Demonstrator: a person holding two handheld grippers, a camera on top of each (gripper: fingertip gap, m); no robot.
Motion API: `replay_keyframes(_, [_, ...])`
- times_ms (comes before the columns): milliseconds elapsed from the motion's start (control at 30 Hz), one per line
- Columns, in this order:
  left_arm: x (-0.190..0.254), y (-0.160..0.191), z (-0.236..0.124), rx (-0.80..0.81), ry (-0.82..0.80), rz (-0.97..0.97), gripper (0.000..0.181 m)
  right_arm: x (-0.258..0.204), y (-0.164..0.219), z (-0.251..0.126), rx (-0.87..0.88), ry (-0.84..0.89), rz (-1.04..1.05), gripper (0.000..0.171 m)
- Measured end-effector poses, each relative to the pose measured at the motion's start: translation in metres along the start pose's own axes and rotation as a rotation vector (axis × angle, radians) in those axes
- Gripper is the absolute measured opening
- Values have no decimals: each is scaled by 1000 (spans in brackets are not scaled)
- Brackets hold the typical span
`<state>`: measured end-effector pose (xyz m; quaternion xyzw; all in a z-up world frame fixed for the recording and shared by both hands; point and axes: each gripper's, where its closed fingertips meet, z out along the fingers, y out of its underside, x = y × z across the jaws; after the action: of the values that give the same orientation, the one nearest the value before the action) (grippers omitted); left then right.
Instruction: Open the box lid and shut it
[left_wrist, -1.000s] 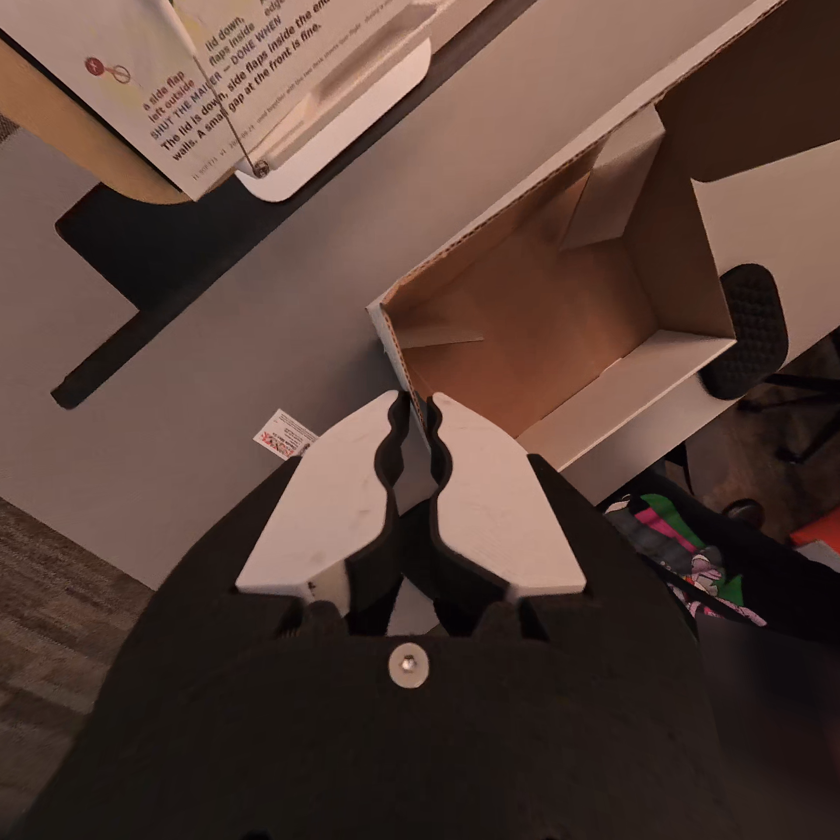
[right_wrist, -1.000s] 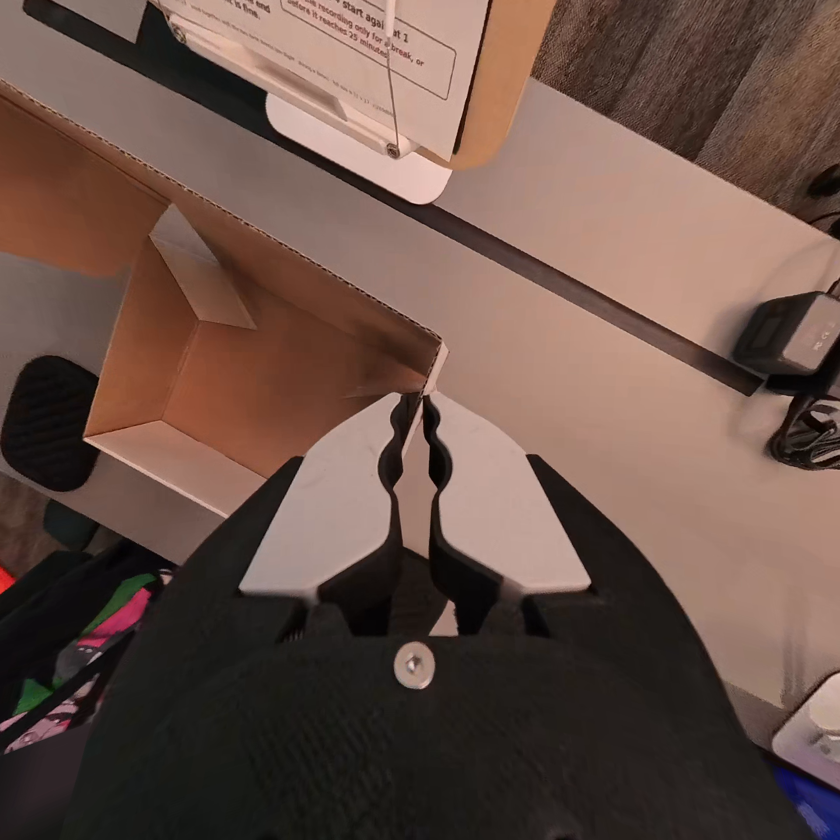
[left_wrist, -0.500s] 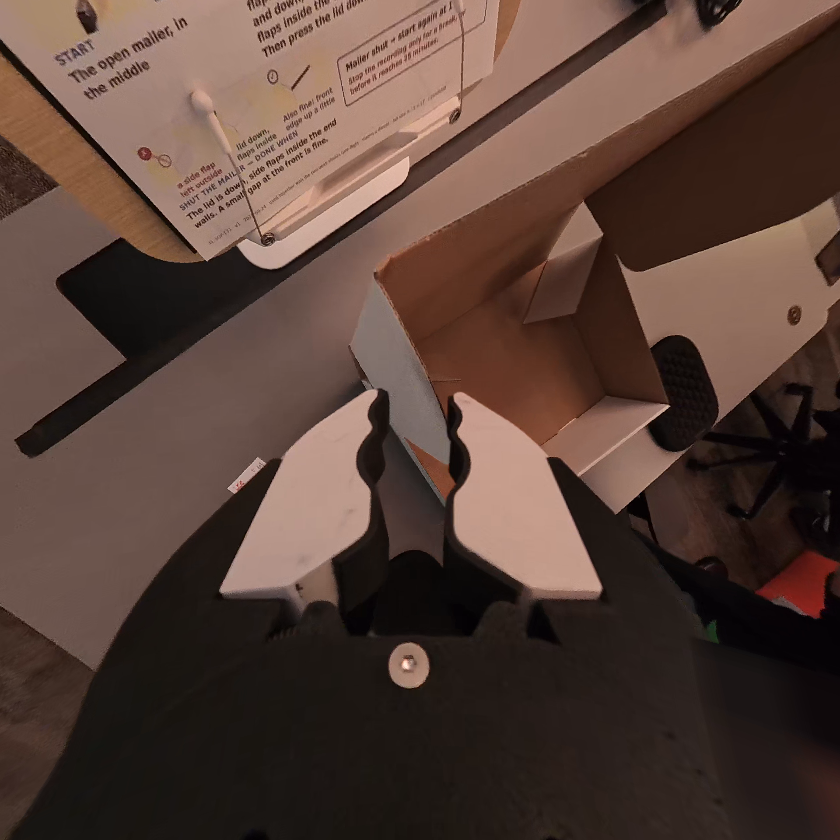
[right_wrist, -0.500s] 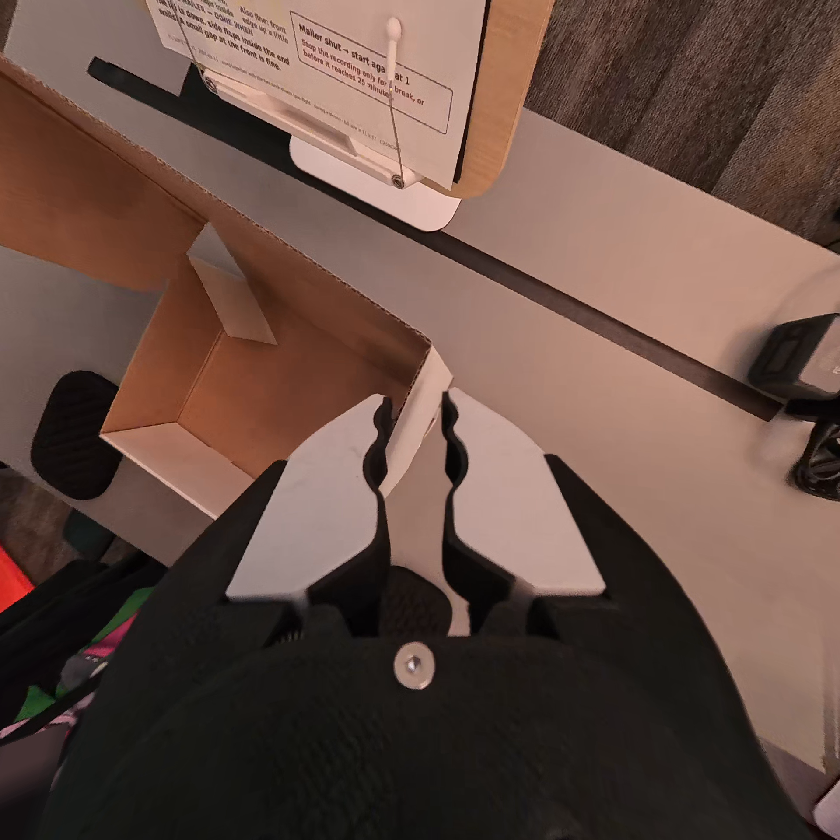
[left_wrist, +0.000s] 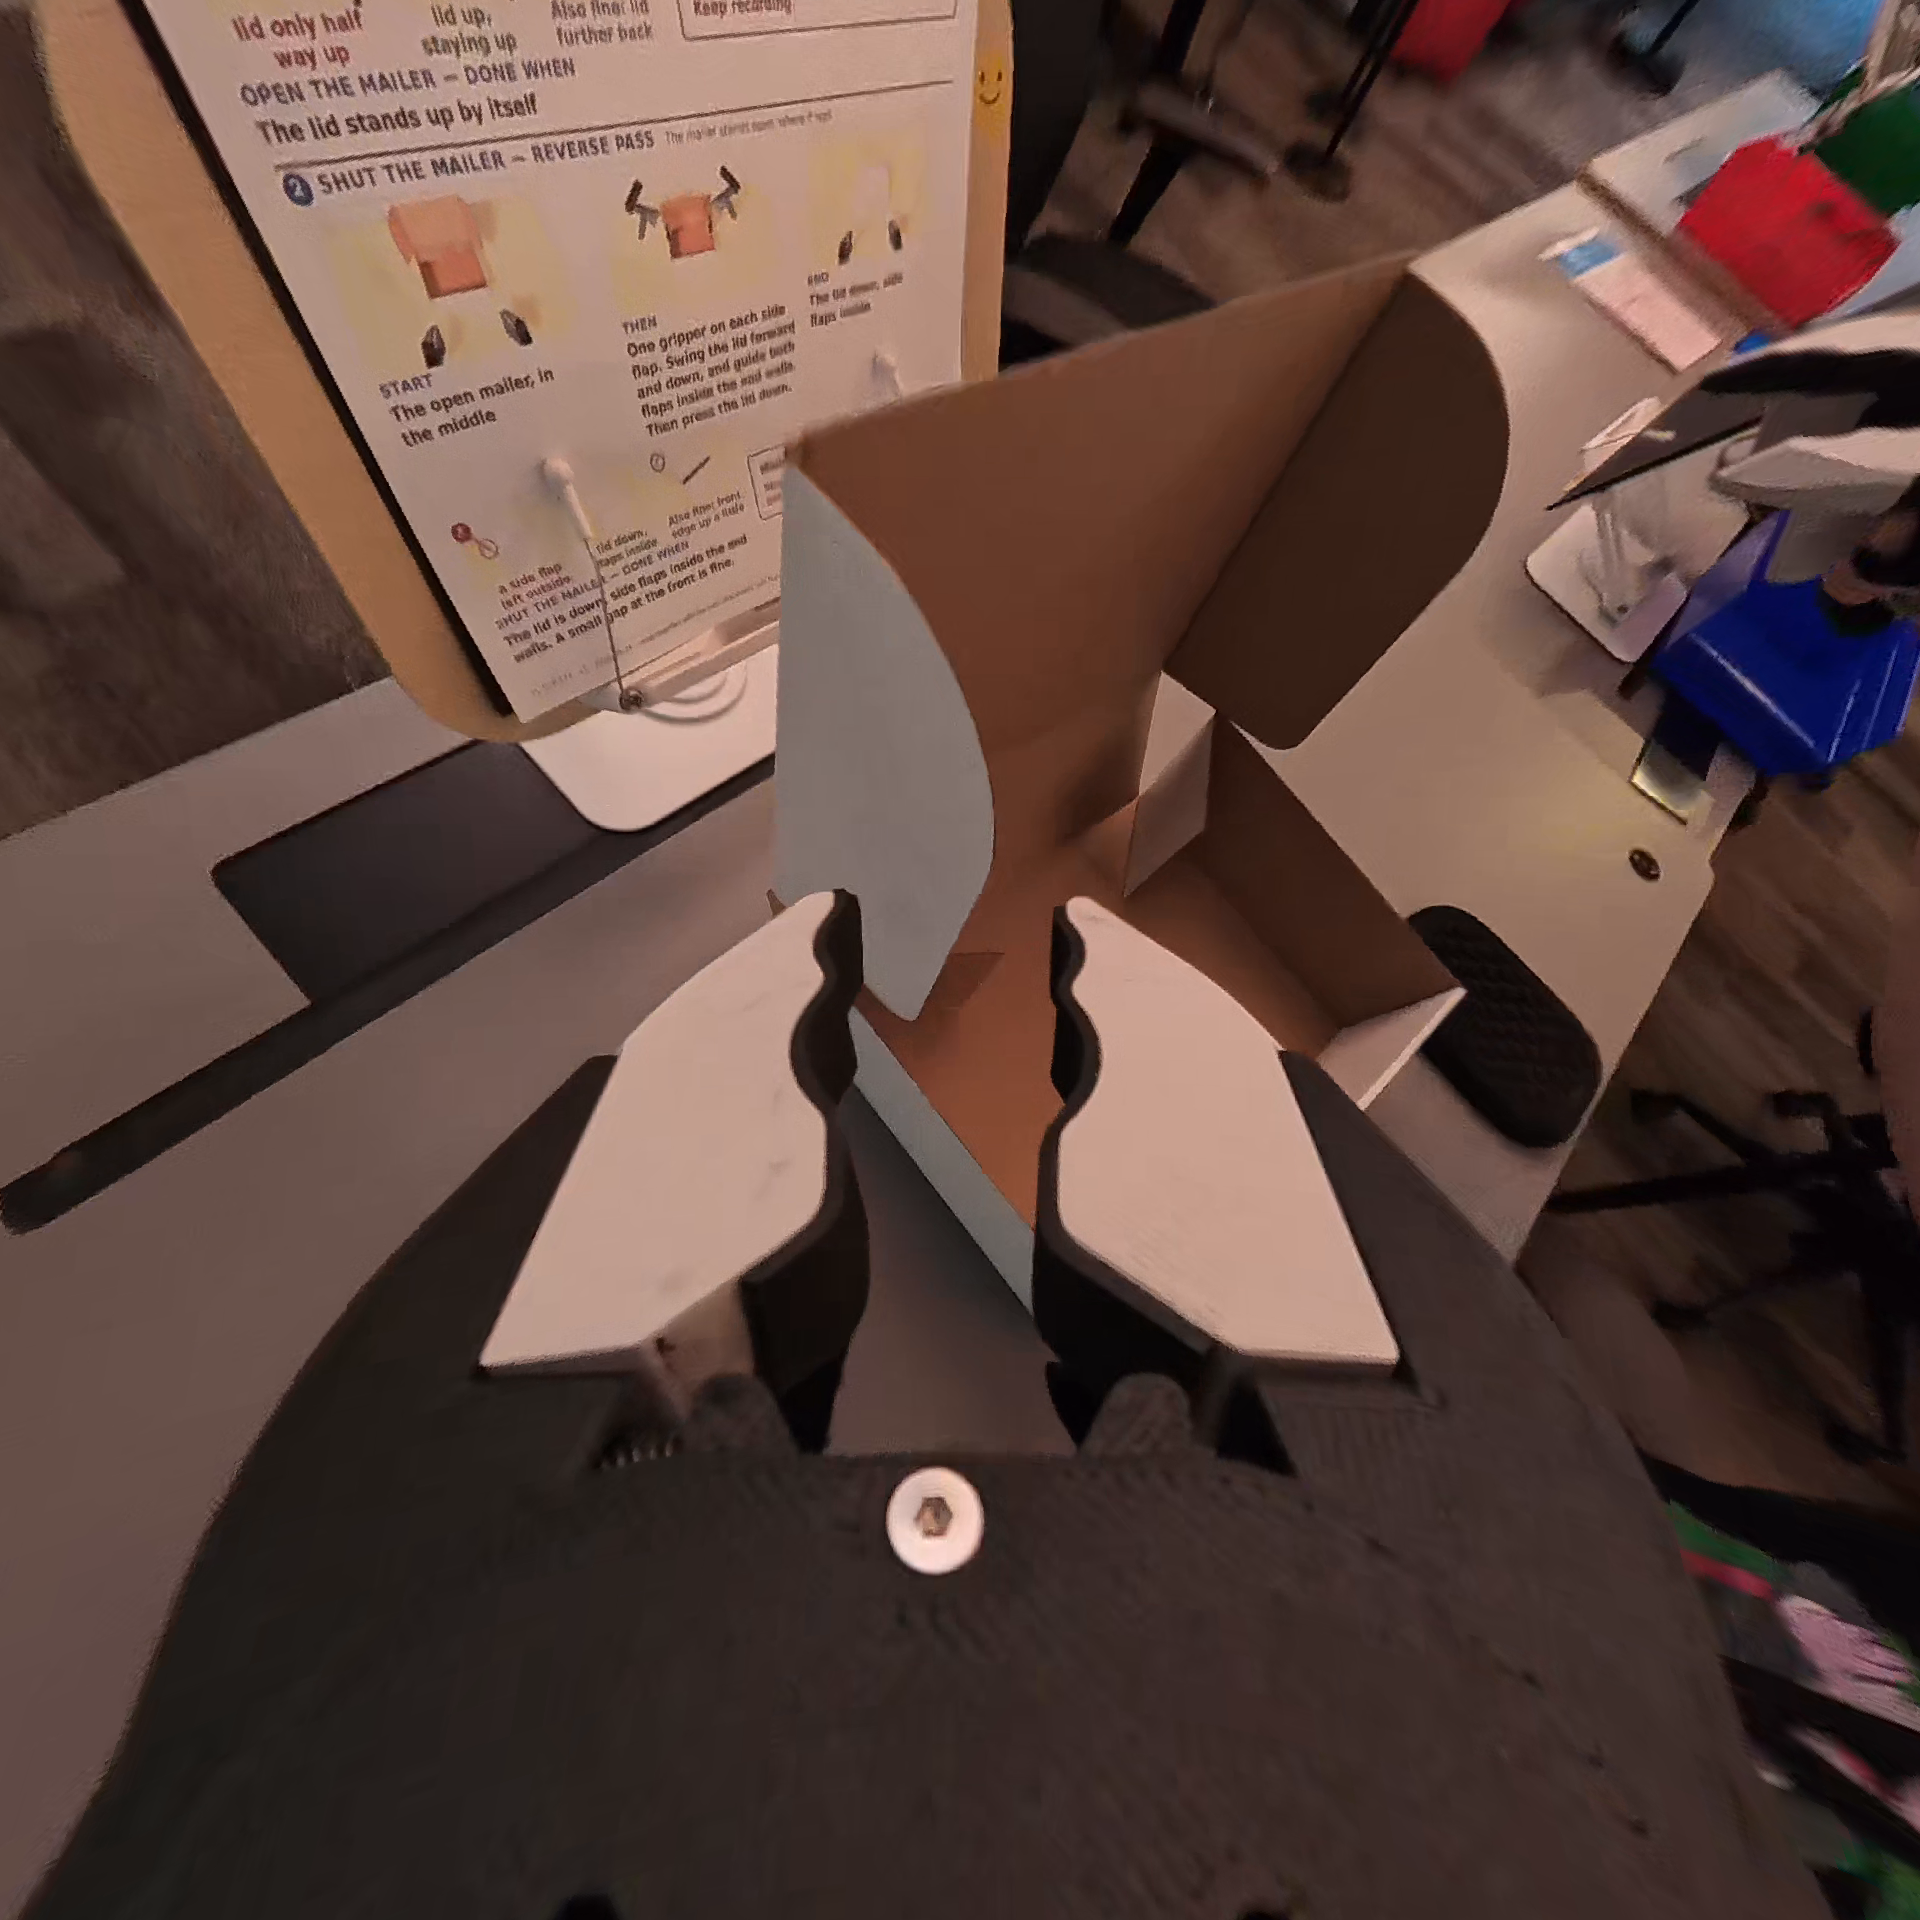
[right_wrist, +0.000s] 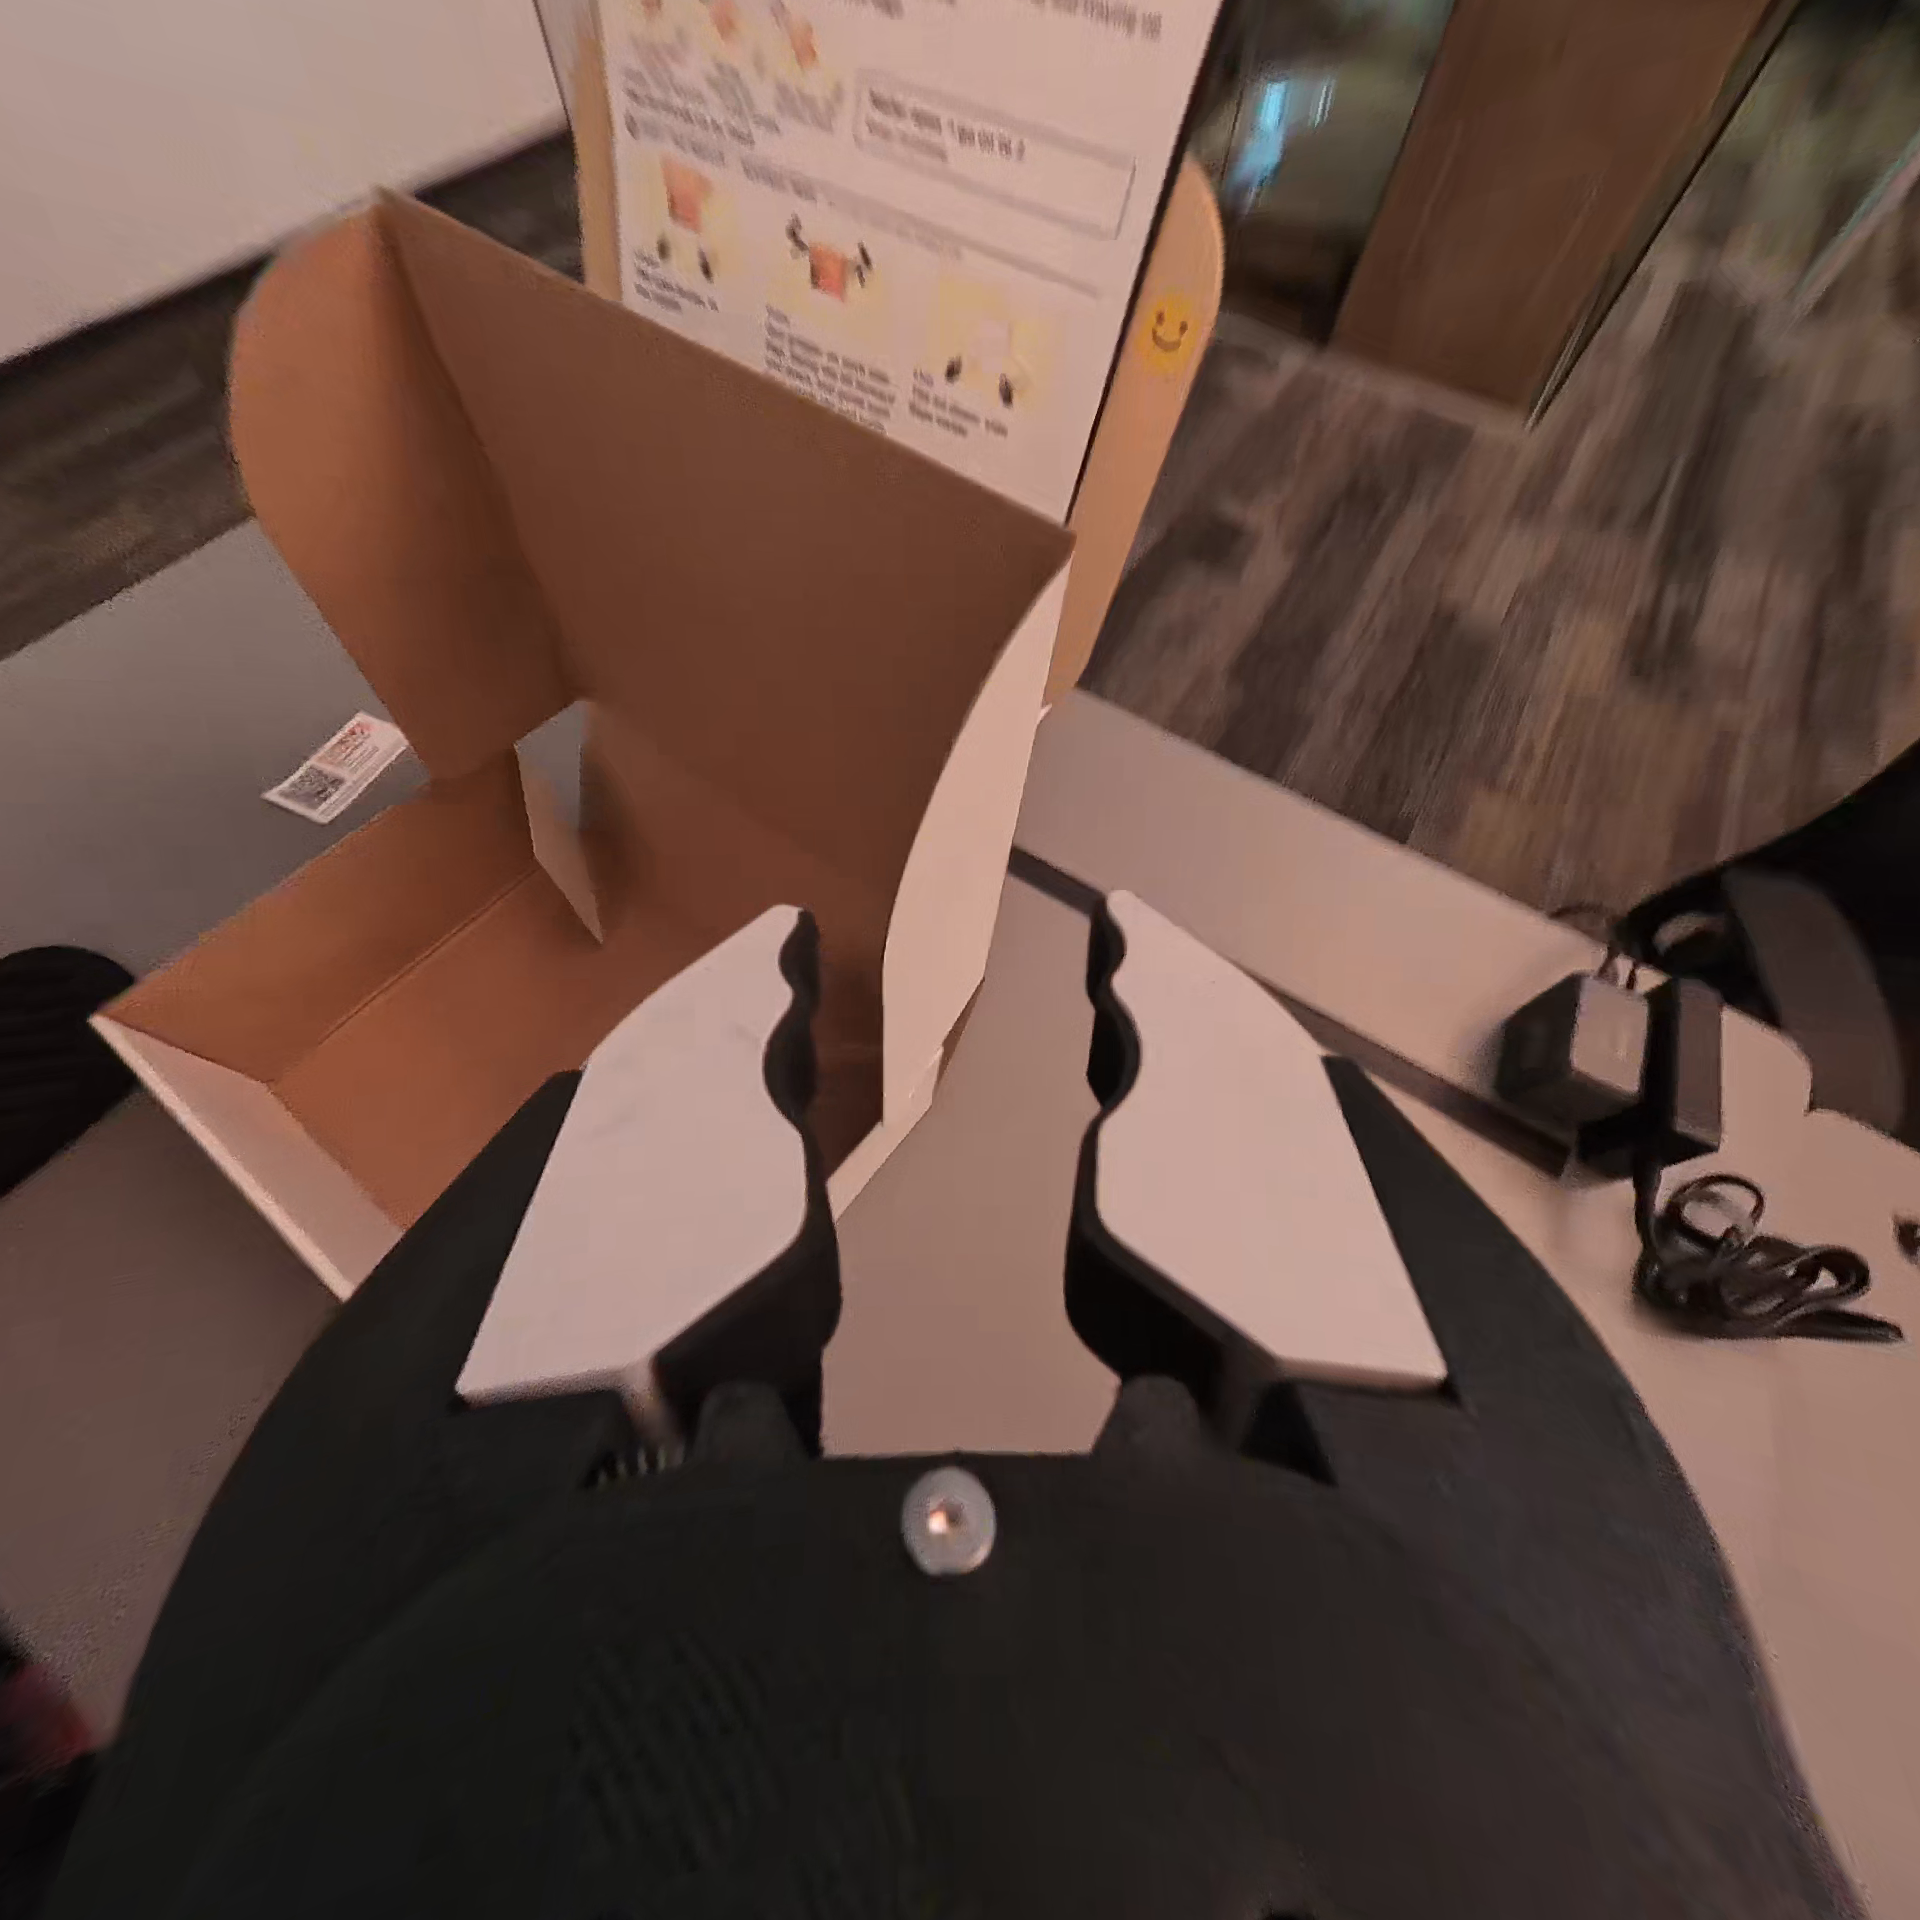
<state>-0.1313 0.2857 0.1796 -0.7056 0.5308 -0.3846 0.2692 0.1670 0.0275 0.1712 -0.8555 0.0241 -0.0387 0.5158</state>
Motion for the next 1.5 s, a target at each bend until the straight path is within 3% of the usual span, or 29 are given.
replay_keyframes(200, [11,118,-6,288,-11,100,42,-13,122,-72,374,183,-96,55])
replay_keyframes(333, [49,194,13,412,66,75,49,-35,199,-91,492,230,-32,60])
replay_keyframes(500, [86,255,35,508,-119,194,53,-78,231,-82,569,269,24,60])
replay_keyframes(600, [91,264,37,554,-326,262,55,-87,243,-59,507,409,39,63])
replay_keyframes(700, [98,265,49,428,-483,317,70,-119,237,-38,471,416,92,71])
replay_keyframes(800, [101,255,56,351,-640,385,75,-152,223,-27,430,468,-25,71])
replay_keyframes(1000, [107,261,85,237,-603,370,79,-176,226,-3,296,440,-84,72])
replay_keyframes(1233, [106,268,90,216,-551,339,77,-175,229,-1,273,415,-76,71])
replay_keyframes(1500, [81,284,103,168,-455,207,78,-154,262,35,81,353,-33,70])
